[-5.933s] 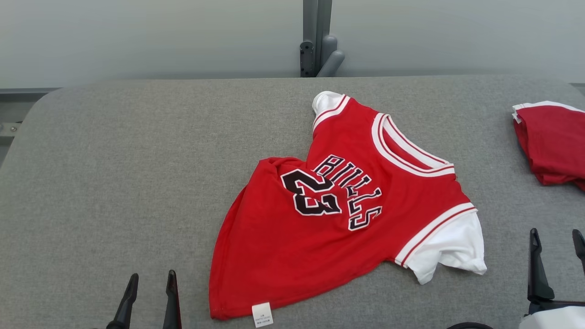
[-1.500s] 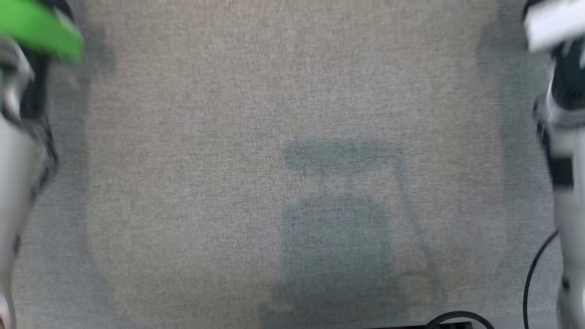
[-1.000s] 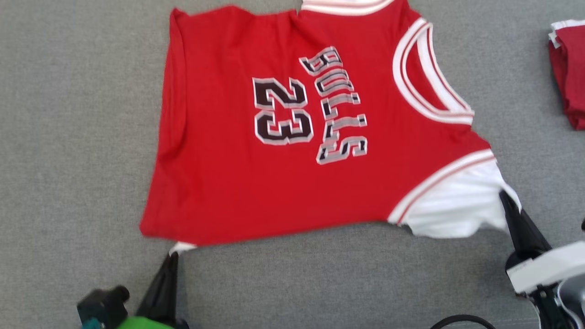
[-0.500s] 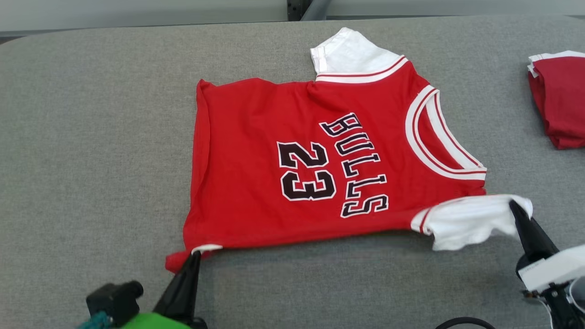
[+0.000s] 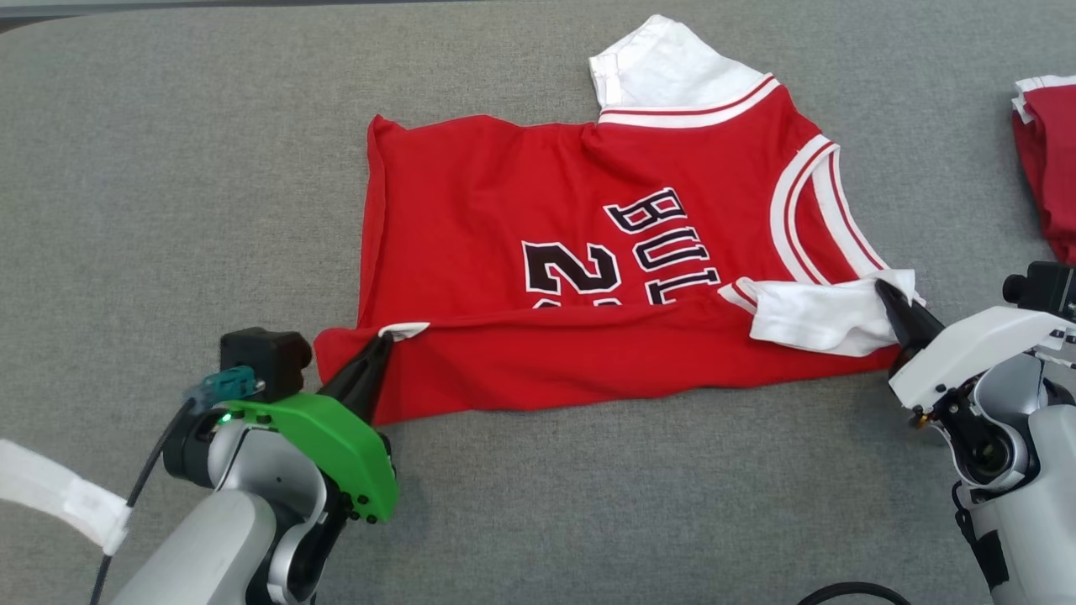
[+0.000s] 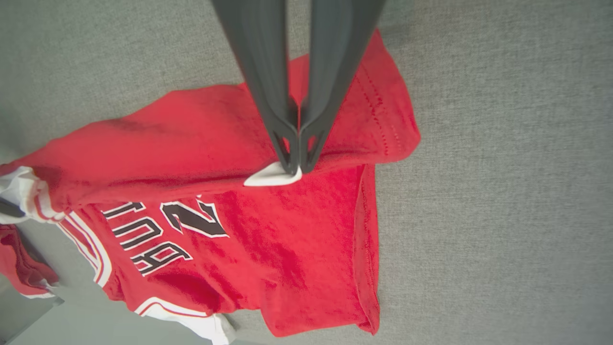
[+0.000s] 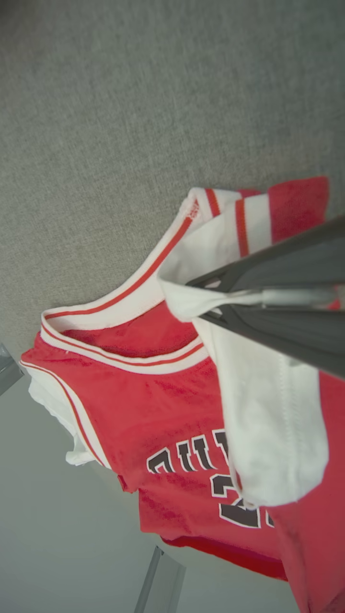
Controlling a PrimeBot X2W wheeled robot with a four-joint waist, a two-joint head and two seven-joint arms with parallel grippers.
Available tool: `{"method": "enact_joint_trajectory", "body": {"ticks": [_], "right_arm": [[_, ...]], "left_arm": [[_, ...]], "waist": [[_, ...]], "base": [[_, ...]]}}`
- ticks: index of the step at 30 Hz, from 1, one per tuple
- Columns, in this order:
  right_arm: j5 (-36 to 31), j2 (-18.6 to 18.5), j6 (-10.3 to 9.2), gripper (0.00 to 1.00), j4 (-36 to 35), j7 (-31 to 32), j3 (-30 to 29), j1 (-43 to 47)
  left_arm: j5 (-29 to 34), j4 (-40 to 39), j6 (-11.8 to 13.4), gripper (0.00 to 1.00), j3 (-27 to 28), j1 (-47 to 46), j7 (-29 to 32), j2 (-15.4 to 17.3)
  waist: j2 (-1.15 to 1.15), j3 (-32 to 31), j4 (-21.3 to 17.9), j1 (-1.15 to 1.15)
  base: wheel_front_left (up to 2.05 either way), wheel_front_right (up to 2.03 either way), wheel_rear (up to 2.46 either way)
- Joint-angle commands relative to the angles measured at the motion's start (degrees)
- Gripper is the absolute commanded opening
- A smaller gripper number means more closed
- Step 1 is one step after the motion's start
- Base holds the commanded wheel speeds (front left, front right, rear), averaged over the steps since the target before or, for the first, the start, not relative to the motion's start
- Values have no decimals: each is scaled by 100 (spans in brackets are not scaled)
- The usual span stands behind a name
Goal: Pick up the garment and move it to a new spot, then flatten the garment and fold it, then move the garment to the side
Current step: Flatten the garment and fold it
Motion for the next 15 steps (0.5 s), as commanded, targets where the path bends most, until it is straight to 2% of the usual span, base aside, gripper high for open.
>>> {"method": "enact_joint_trajectory", "body": {"ticks": [1, 2, 3, 4, 5, 6, 7, 11, 15], "right_arm": [[-74, 10, -3, 21, 32, -111, -9, -95], [-109, 20, -3, 100, 62, -178, 1, -129], [-147, 1, -3, 100, 86, -263, 11, -142], [-164, -14, -3, 100, 80, -340, 52, -154], [-164, -14, -3, 100, 80, -340, 52, -154], [-171, -27, -2, 100, 62, -423, 109, -161], [-176, -108, -2, 100, -43, -597, 273, -124], [-267, -371, -3, 100, -292, -909, 572, 47], [-759, -857, -3, 100, -787, -1501, 854, 389]], "left_arm": [[34, 199, -66, 0, -60, -148, 57, -61], [54, 360, -121, 0, -114, -246, 79, -102], [84, 503, -168, 0, -151, -334, 62, -140], [88, 657, -206, 9, -181, -397, 56, -192], [88, 657, -206, 9, -181, -397, 56, -192], [103, 799, -253, 36, -207, -448, 41, -234], [93, 1072, -309, 100, -237, -494, 22, -257], [-32, 1212, -384, 100, -160, -384, -109, -262], [-124, 842, -136, 100, 132, 96, -565, -110]], "waist": [[0, 5, 50, 0], [0, 3, 58, 0], [0, 0, 61, 0], [0, -1, 61, 0], [0, -1, 61, 0], [0, -1, 57, 0], [0, -13, 32, 0], [0, -43, -46, 0], [0, -113, -188, 0]], "base": [[0, 0, 0], [0, 0, 0], [0, 0, 0], [0, 0, 0], [0, 0, 0], [0, 0, 0], [0, 0, 0], [0, 0, 0], [0, 0, 0]]}}
